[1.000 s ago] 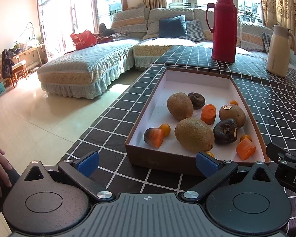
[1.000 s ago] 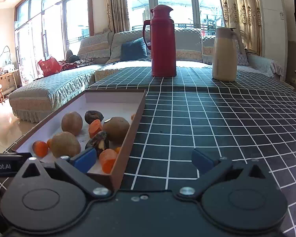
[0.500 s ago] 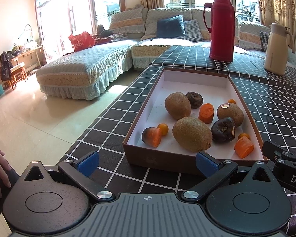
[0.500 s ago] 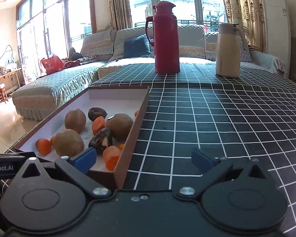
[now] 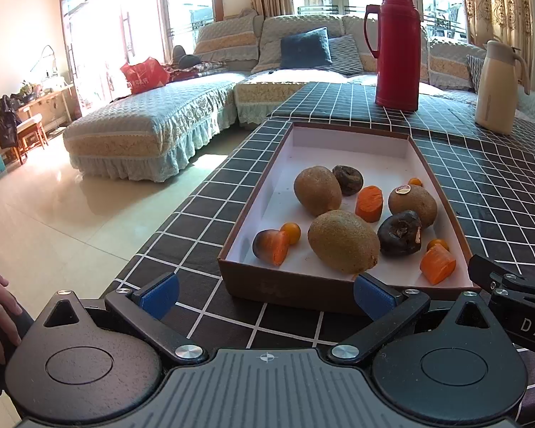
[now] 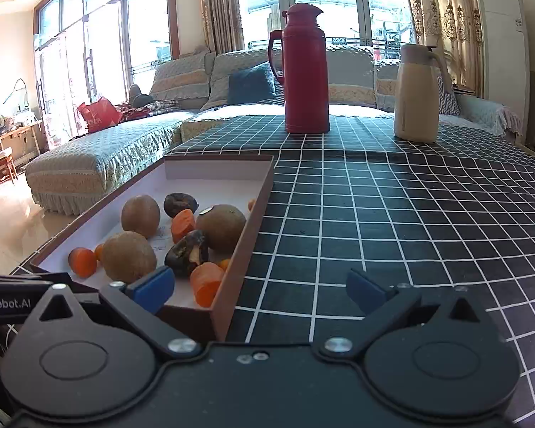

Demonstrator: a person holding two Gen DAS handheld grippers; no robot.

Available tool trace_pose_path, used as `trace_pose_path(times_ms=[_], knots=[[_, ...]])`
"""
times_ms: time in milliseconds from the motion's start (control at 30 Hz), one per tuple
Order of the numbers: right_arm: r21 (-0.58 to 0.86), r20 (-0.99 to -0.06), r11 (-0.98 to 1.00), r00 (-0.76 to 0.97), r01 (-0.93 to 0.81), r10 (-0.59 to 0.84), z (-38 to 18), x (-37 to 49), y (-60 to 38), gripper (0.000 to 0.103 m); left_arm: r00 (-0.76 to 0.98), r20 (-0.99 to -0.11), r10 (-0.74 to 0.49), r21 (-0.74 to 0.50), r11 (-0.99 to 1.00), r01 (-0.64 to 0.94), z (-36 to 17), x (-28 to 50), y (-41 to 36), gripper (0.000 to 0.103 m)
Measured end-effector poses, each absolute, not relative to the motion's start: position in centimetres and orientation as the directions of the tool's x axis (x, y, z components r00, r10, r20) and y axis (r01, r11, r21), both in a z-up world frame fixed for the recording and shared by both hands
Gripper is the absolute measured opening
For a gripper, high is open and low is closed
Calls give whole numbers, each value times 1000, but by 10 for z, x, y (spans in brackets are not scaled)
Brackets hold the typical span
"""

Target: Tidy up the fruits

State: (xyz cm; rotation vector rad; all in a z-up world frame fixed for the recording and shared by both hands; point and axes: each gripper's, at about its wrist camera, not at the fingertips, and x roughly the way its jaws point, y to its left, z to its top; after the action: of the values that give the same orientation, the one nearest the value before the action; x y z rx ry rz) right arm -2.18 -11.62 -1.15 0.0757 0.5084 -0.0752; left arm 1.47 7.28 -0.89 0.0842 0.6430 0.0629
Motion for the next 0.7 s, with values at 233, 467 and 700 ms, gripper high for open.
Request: trace_pose_path(times_ms=[233, 467, 700], knots=[[54, -489, 994, 870, 93, -55, -12, -21, -117, 103, 795, -602, 74, 91, 996, -24, -9, 15, 72, 103], [57, -493, 994, 869, 93, -52, -12, -21, -117, 103, 792, -607, 63, 83, 996, -16, -9, 15, 73, 103], [59, -494, 994, 868, 91, -50, -12, -21, -117, 103, 795, -603, 57, 77, 997, -13, -8, 14, 74, 103]])
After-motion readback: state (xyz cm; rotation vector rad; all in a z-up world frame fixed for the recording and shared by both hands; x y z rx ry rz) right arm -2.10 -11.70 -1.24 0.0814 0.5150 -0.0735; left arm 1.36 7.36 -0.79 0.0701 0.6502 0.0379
